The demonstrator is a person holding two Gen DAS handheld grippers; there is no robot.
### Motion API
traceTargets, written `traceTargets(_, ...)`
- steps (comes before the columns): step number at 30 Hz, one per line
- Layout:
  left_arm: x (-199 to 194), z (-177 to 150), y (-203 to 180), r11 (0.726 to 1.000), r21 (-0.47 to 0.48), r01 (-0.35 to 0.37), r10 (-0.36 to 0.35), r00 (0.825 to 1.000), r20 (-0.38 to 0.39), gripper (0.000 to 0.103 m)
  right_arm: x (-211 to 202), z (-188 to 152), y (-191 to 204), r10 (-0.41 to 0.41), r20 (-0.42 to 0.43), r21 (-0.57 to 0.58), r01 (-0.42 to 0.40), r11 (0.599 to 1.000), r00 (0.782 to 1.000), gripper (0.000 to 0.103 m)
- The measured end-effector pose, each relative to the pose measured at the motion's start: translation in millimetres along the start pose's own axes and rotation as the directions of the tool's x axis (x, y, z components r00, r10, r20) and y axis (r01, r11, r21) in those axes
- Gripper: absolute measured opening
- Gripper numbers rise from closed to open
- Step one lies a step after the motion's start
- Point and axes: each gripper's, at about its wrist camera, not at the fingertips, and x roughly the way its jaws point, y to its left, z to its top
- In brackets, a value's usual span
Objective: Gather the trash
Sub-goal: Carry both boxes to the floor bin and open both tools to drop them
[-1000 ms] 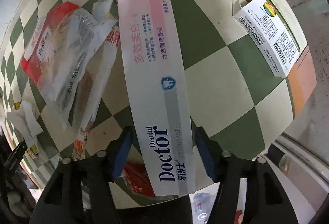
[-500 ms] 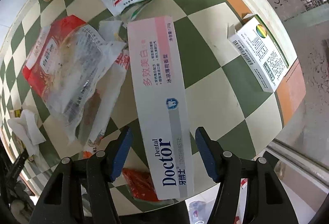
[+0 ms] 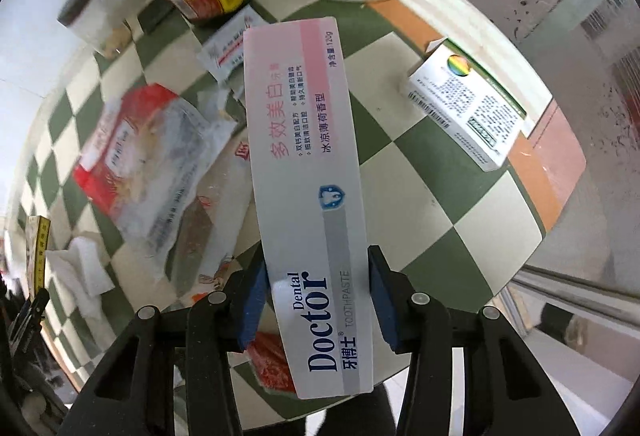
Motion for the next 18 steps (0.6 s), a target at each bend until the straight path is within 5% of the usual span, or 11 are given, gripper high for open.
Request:
traceTargets(10,-38,-30,-6,0.997,0.06,0.047,-0.056,0.986,0.159,0.055,-63,-56,-48,0.101,0.112,0.048,-0.107,0.993,0.989,0.049)
traceTargets(15,-75,-54,-74,0.972,0.2,0.123,-0.164,0.964,0.207,0.055,-71,-86,-71,0.113,0.178,0.12,-0.136,0.983,0.978,0.049)
traceTargets(18,-97,-71,-128,0.933,0.301,0.196,-0.261,0.946,0.193,0.055,-76,-111,-106,0.111,0.209,0.183,-0.15,0.972,0.972,0.049)
